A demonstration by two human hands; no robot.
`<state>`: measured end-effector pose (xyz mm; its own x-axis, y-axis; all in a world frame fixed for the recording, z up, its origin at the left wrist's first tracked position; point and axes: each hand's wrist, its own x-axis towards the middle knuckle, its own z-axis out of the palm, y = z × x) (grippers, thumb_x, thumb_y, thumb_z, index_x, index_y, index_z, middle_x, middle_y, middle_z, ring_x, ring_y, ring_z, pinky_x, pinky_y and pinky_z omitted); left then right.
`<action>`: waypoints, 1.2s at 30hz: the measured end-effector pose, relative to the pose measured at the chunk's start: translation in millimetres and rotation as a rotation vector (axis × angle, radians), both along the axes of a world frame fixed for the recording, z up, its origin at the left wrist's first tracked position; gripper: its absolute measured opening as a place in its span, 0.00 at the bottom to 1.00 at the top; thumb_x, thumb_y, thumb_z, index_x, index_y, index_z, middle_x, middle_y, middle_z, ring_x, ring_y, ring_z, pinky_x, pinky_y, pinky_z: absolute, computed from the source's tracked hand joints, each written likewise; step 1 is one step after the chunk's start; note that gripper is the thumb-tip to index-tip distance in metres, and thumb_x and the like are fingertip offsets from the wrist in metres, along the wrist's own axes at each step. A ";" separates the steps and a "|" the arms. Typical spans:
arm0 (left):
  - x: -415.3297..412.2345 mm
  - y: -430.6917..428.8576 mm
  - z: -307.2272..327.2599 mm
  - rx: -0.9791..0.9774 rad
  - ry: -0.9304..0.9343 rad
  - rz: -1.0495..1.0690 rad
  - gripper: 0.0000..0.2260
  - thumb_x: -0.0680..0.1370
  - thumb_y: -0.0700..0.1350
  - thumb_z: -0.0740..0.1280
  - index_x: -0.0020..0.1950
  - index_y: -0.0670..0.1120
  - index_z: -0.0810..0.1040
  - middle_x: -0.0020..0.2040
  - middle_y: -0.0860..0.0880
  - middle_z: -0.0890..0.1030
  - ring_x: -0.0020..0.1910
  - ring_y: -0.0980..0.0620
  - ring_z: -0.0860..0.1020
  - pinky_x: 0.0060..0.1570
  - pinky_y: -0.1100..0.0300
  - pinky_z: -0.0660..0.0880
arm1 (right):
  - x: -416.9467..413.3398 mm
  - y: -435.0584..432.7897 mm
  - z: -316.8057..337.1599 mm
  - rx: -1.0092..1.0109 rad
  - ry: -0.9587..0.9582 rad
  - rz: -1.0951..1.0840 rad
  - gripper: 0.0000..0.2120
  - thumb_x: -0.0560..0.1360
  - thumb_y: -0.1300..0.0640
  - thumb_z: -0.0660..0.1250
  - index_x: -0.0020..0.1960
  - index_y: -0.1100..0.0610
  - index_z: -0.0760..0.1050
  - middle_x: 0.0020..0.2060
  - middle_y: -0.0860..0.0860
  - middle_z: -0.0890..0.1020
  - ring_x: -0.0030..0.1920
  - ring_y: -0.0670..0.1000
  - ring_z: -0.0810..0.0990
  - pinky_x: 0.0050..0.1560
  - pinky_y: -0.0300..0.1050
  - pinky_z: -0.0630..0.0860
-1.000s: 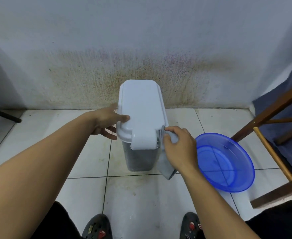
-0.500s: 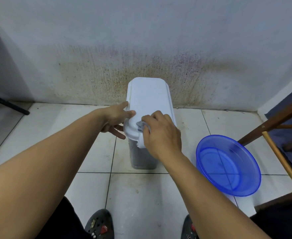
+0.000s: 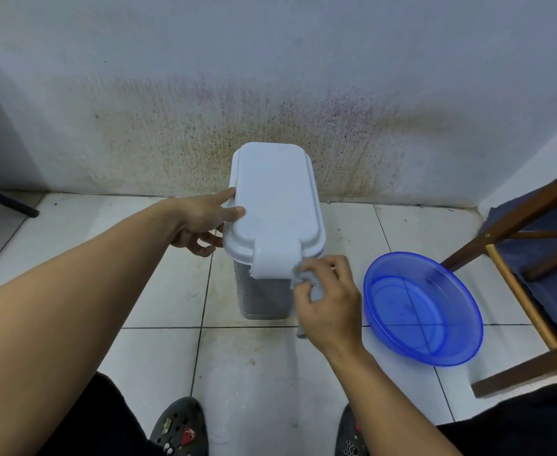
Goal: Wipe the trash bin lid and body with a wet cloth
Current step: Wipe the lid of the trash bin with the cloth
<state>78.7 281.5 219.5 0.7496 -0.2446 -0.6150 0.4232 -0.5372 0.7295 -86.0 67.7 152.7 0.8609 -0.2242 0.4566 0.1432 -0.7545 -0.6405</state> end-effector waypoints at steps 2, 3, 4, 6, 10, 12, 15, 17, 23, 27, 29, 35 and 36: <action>-1.7 -0.3 1.0 -0.005 -0.006 0.005 0.22 0.86 0.55 0.64 0.77 0.69 0.63 0.63 0.42 0.82 0.47 0.46 0.79 0.45 0.50 0.78 | 8.4 -4.7 10.1 0.168 -0.024 -0.136 0.10 0.73 0.65 0.69 0.50 0.53 0.79 0.50 0.48 0.75 0.45 0.36 0.75 0.43 0.23 0.68; -2.7 -0.9 1.8 -0.008 -0.008 0.007 0.22 0.86 0.54 0.64 0.77 0.69 0.62 0.65 0.42 0.81 0.48 0.45 0.79 0.48 0.48 0.81 | 13.4 -7.1 15.8 0.211 -0.023 -0.168 0.10 0.74 0.65 0.69 0.51 0.53 0.79 0.51 0.49 0.76 0.47 0.33 0.74 0.45 0.21 0.66; -3.8 -1.0 2.2 -0.011 -0.008 0.009 0.23 0.86 0.54 0.64 0.78 0.69 0.62 0.65 0.42 0.81 0.50 0.44 0.80 0.52 0.45 0.82 | 18.1 -8.7 20.0 0.224 -0.010 -0.171 0.10 0.75 0.64 0.69 0.53 0.52 0.79 0.51 0.49 0.76 0.47 0.33 0.74 0.45 0.20 0.65; -5.1 -1.7 2.7 -0.027 -0.002 0.015 0.24 0.86 0.53 0.64 0.79 0.68 0.61 0.65 0.43 0.80 0.53 0.41 0.81 0.56 0.39 0.83 | 26.3 -10.2 23.6 0.182 0.062 -0.134 0.10 0.77 0.60 0.68 0.56 0.50 0.80 0.52 0.48 0.75 0.44 0.38 0.73 0.43 0.20 0.66; -6.2 -2.9 2.6 -0.031 -0.008 0.005 0.26 0.86 0.53 0.63 0.81 0.66 0.59 0.65 0.41 0.79 0.53 0.39 0.82 0.55 0.38 0.83 | 22.0 4.0 13.1 0.009 0.109 -0.147 0.09 0.79 0.56 0.66 0.58 0.49 0.80 0.53 0.47 0.73 0.41 0.45 0.73 0.35 0.26 0.64; -7.4 -3.2 2.6 -0.026 -0.012 0.002 0.25 0.86 0.54 0.63 0.82 0.66 0.59 0.65 0.41 0.79 0.54 0.39 0.83 0.54 0.38 0.84 | 13.8 7.5 9.2 -0.001 0.103 -0.150 0.09 0.79 0.57 0.67 0.58 0.51 0.81 0.52 0.47 0.73 0.40 0.46 0.73 0.34 0.30 0.65; -8.4 -3.3 2.8 -0.035 -0.014 0.008 0.25 0.86 0.54 0.63 0.82 0.65 0.60 0.66 0.41 0.79 0.54 0.38 0.83 0.54 0.37 0.83 | 20.2 -16.2 26.7 -0.065 0.302 0.006 0.07 0.75 0.57 0.68 0.50 0.49 0.82 0.47 0.46 0.75 0.40 0.47 0.75 0.36 0.36 0.69; -9.9 -3.7 3.6 -0.032 -0.015 0.012 0.25 0.86 0.54 0.63 0.81 0.65 0.60 0.66 0.41 0.79 0.54 0.38 0.82 0.55 0.37 0.83 | 28.2 -36.7 44.1 -0.046 0.535 0.138 0.08 0.71 0.58 0.68 0.41 0.47 0.83 0.40 0.44 0.79 0.38 0.44 0.78 0.35 0.34 0.70; -12.3 -4.7 2.8 -0.030 -0.031 0.024 0.25 0.86 0.53 0.63 0.82 0.65 0.60 0.64 0.41 0.79 0.51 0.40 0.83 0.54 0.39 0.84 | 27.6 -23.5 38.9 0.239 0.300 -0.048 0.10 0.74 0.60 0.68 0.46 0.45 0.76 0.47 0.46 0.75 0.43 0.38 0.75 0.38 0.24 0.67; -11.2 -5.0 1.5 -0.017 -0.053 0.021 0.26 0.86 0.54 0.63 0.82 0.64 0.59 0.63 0.41 0.81 0.50 0.40 0.84 0.55 0.39 0.83 | 18.1 -0.2 19.4 0.257 0.299 -0.073 0.07 0.75 0.60 0.65 0.47 0.48 0.71 0.47 0.47 0.73 0.41 0.39 0.75 0.38 0.33 0.72; -10.7 -4.3 0.9 -0.012 -0.059 0.021 0.26 0.86 0.54 0.63 0.83 0.64 0.59 0.62 0.42 0.81 0.50 0.40 0.84 0.55 0.39 0.84 | 9.9 4.9 9.9 0.282 0.350 -0.052 0.08 0.74 0.58 0.66 0.43 0.48 0.68 0.45 0.47 0.74 0.40 0.43 0.76 0.36 0.40 0.74; -11.5 -2.9 0.7 0.002 -0.076 0.000 0.27 0.86 0.55 0.63 0.83 0.64 0.58 0.62 0.42 0.81 0.50 0.41 0.85 0.55 0.41 0.84 | 8.0 -12.0 12.4 0.335 0.535 0.015 0.08 0.71 0.57 0.67 0.39 0.53 0.67 0.36 0.49 0.79 0.30 0.41 0.80 0.32 0.46 0.77; -11.6 -2.9 1.2 0.006 -0.080 -0.003 0.26 0.86 0.55 0.63 0.83 0.64 0.58 0.62 0.42 0.82 0.49 0.41 0.85 0.55 0.41 0.84 | 9.6 -12.7 15.4 0.375 0.472 -0.059 0.07 0.71 0.57 0.67 0.40 0.52 0.68 0.39 0.50 0.81 0.31 0.44 0.81 0.32 0.46 0.80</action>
<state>67.1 278.6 220.7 0.7957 -0.2435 -0.5547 0.3624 -0.5424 0.7579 -76.4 55.0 168.1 0.9325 -0.3496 -0.0910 -0.2563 -0.4628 -0.8486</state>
